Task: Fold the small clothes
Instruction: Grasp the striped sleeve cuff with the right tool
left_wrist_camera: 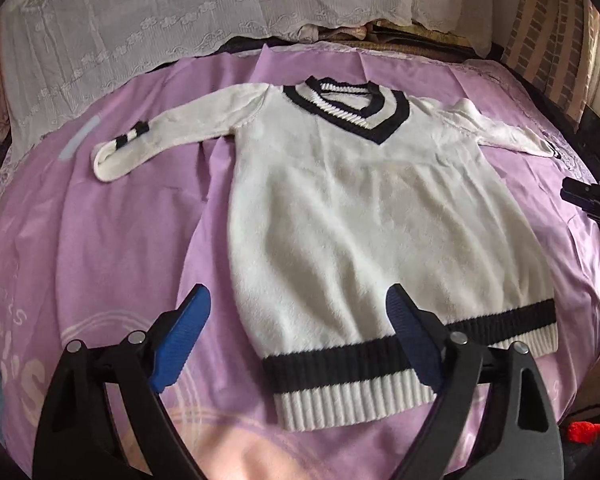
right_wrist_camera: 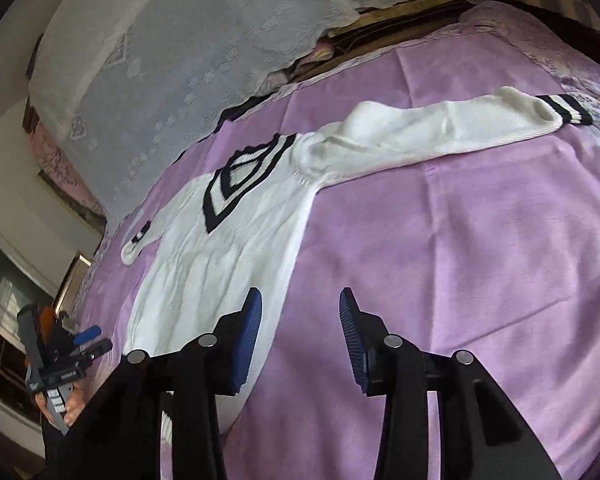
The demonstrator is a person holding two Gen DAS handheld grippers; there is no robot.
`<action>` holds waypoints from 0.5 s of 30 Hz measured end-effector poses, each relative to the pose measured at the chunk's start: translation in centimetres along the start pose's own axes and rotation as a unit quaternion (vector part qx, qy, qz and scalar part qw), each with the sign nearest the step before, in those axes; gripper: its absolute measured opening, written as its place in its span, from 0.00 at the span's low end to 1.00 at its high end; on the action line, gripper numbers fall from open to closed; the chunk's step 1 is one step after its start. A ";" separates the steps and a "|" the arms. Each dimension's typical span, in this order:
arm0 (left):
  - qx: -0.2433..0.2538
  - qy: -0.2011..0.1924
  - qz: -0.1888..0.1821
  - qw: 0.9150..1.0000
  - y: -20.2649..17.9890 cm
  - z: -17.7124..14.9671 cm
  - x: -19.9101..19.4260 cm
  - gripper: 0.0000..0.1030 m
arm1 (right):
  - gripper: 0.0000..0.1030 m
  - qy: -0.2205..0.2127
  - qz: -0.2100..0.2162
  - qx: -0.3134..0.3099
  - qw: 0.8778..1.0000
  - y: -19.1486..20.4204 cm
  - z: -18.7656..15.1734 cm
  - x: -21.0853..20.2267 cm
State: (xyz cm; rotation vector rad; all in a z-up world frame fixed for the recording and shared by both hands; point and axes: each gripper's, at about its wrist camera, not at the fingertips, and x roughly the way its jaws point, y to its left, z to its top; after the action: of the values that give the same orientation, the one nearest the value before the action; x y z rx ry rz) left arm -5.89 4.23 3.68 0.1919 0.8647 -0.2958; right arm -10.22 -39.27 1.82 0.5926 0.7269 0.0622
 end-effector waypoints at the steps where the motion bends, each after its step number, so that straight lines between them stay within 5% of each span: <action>1: 0.018 -0.012 -0.002 1.000 -1.7 1.3 0.2 0.84 | 0.39 -0.019 -0.005 0.032 0.999 -1.6 1.4 -0.4; 7: 0.136 -0.074 0.003 0.988 -14.2 9.0 3.0 0.85 | 0.40 -0.093 -0.029 0.218 0.971 -10.9 6.6 -1.3; 15: 0.228 -0.094 -0.001 0.969 -27.8 14.1 9.7 0.85 | 0.40 -0.122 -0.075 0.322 0.936 -17.3 8.9 1.4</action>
State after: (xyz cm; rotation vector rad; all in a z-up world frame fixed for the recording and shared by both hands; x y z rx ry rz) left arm 0.96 -27.75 3.86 0.5811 0.5990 -0.5044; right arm -5.99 -57.72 -2.89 1.1456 0.5396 -0.4005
